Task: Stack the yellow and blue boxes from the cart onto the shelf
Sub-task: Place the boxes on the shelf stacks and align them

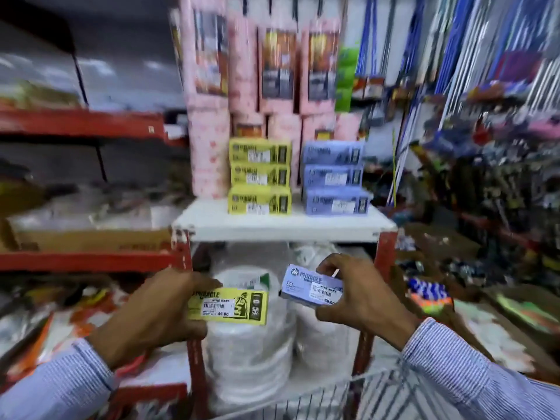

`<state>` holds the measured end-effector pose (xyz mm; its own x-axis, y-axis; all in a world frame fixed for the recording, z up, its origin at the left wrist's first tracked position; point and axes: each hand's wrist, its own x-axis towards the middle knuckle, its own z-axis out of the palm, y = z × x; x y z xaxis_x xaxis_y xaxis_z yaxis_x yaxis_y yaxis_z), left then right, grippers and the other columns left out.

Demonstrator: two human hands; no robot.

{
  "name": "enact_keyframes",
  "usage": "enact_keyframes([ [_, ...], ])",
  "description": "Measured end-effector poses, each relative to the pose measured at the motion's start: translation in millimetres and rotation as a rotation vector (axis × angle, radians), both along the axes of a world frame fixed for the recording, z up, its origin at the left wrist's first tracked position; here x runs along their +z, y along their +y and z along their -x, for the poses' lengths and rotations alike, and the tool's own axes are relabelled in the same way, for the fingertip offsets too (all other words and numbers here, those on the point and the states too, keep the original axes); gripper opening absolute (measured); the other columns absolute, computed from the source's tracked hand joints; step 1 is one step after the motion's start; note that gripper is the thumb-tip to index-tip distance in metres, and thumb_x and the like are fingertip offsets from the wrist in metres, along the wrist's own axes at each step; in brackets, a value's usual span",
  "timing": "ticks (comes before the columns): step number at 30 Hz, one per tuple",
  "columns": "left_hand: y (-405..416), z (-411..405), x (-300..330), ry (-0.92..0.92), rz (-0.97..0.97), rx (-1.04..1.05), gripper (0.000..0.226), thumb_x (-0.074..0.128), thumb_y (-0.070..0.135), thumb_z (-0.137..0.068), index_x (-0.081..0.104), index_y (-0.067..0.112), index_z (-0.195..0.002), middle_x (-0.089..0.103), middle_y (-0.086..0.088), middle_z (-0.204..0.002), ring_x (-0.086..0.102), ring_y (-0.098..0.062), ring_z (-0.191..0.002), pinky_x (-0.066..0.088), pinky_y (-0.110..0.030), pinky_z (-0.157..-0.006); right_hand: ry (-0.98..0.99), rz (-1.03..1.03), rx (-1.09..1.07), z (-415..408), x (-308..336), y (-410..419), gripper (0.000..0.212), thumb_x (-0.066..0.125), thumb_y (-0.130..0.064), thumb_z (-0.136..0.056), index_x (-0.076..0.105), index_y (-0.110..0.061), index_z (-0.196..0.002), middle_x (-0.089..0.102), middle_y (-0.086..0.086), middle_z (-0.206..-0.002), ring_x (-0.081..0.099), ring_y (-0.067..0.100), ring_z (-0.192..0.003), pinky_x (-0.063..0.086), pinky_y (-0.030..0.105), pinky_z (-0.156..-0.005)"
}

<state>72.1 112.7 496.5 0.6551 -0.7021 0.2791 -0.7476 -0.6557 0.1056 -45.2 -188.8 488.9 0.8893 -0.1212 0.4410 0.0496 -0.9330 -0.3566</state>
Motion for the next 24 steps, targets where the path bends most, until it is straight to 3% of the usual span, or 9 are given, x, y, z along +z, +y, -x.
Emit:
enact_keyframes([
  [3, -3.0, 4.4, 43.7, -0.041, 0.077, -0.012, 0.053, 0.075, 0.042, -0.05, 0.069, 0.033, -0.102, 0.072, 0.015, -0.072, 0.063, 0.0, -0.059, 0.052, -0.024, -0.054, -0.112, 0.034, 0.007, 2.0, 49.3, -1.1, 0.055, 0.075, -0.047, -0.042, 0.061, -0.028, -0.093, 0.062, -0.011, -0.09, 0.055, 0.007, -0.078, 0.044, 0.021, -0.063],
  [7, -13.6, -1.1, 88.5, -0.104, 0.177, -0.013, 0.069, 0.072, 0.05, -0.05, 0.068, 0.034, -0.116, 0.077, 0.015, -0.096, 0.065, 0.008, -0.073, 0.053, -0.012, -0.064, -0.247, 0.063, -0.013, -0.9, 104.5, -14.1, 0.056, 0.08, -0.038, -0.043, 0.062, -0.025, -0.094, 0.06, -0.008, -0.089, 0.055, 0.012, -0.08, 0.047, 0.027, -0.068],
  [11, -35.8, -25.1, 113.9, -0.124, 0.237, -0.011, 0.072, 0.078, 0.045, -0.052, 0.065, 0.031, -0.121, 0.075, 0.011, -0.11, 0.068, 0.001, -0.09, 0.057, -0.022, -0.079, -0.325, 0.119, -0.039, -12.8, 135.0, -31.0, 0.057, 0.084, -0.027, -0.047, 0.061, -0.021, -0.099, 0.056, -0.004, -0.094, 0.054, 0.016, -0.086, 0.049, 0.03, -0.073],
  [16, -70.0, -63.9, 133.8, -0.153, 0.303, 0.016, 0.067, 0.085, 0.032, -0.057, 0.066, 0.024, -0.12, 0.075, 0.004, -0.113, 0.071, -0.01, -0.095, 0.058, -0.032, -0.085, -0.315, 0.203, -0.084, -49.6, 147.8, -51.6, 0.057, 0.086, -0.017, -0.055, 0.057, -0.021, -0.104, 0.053, 0.001, -0.107, 0.051, 0.021, -0.097, 0.051, 0.036, -0.079],
  [19, -88.3, -82.5, 134.6, -0.171, 0.293, 0.024, 0.063, 0.085, 0.036, -0.062, 0.066, 0.023, -0.12, 0.074, 0.001, -0.115, 0.07, -0.016, -0.1, 0.058, -0.035, -0.087, -0.251, 0.23, -0.113, -71.2, 141.7, -61.1, 0.057, 0.085, -0.019, -0.058, 0.054, -0.022, -0.105, 0.054, 0.002, -0.109, 0.049, 0.022, -0.1, 0.049, 0.038, -0.079],
  [24, -112.4, -105.7, 123.6, -0.171, 0.257, 0.027, 0.061, 0.083, 0.03, -0.066, 0.063, 0.024, -0.124, 0.07, 0.001, -0.121, 0.066, -0.017, -0.108, 0.054, -0.034, -0.095, -0.214, 0.27, -0.165, -97.7, 123.4, -75.2, 0.055, 0.082, -0.007, -0.061, 0.052, -0.024, -0.105, 0.053, 0.001, -0.109, 0.051, 0.022, -0.1, 0.049, 0.032, -0.076],
])
